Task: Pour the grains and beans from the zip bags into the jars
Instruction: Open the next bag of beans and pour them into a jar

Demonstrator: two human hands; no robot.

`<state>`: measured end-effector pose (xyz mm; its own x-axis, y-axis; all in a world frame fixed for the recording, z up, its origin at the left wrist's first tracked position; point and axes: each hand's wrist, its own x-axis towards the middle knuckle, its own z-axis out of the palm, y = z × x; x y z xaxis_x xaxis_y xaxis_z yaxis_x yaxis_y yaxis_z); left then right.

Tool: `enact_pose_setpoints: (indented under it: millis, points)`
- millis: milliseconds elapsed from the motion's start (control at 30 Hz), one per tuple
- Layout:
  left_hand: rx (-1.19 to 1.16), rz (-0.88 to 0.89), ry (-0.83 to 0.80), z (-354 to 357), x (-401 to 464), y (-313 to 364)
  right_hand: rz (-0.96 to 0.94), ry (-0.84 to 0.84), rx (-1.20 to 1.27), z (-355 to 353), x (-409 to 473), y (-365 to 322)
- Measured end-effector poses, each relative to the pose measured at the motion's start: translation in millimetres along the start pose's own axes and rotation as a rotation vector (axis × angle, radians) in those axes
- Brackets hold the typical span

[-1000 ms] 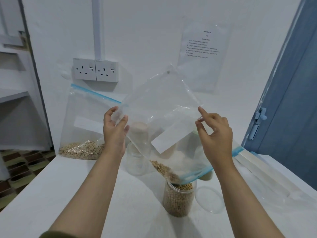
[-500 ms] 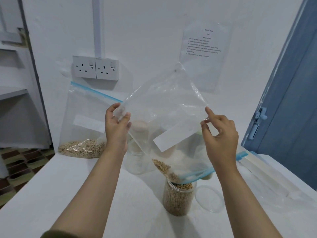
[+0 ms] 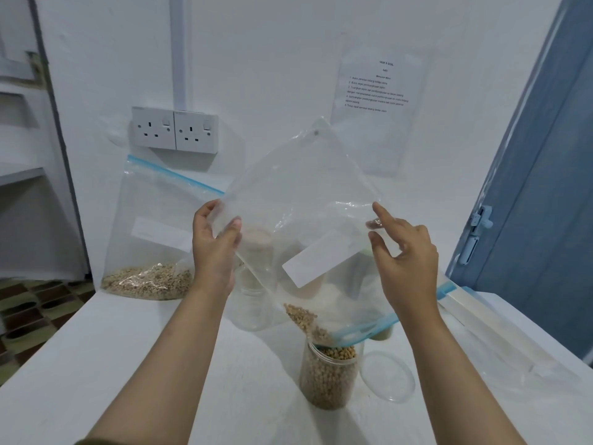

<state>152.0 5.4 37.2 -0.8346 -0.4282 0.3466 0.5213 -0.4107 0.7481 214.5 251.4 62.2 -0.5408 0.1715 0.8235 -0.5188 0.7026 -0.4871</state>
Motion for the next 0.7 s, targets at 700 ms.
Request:
enact_pose_setpoints:
  millis: [700]
  points:
    - [-0.018,-0.003,0.005,-2.5,0.2,3.9,-0.014,0.038,0.043,-1.1,-1.6,-0.6]
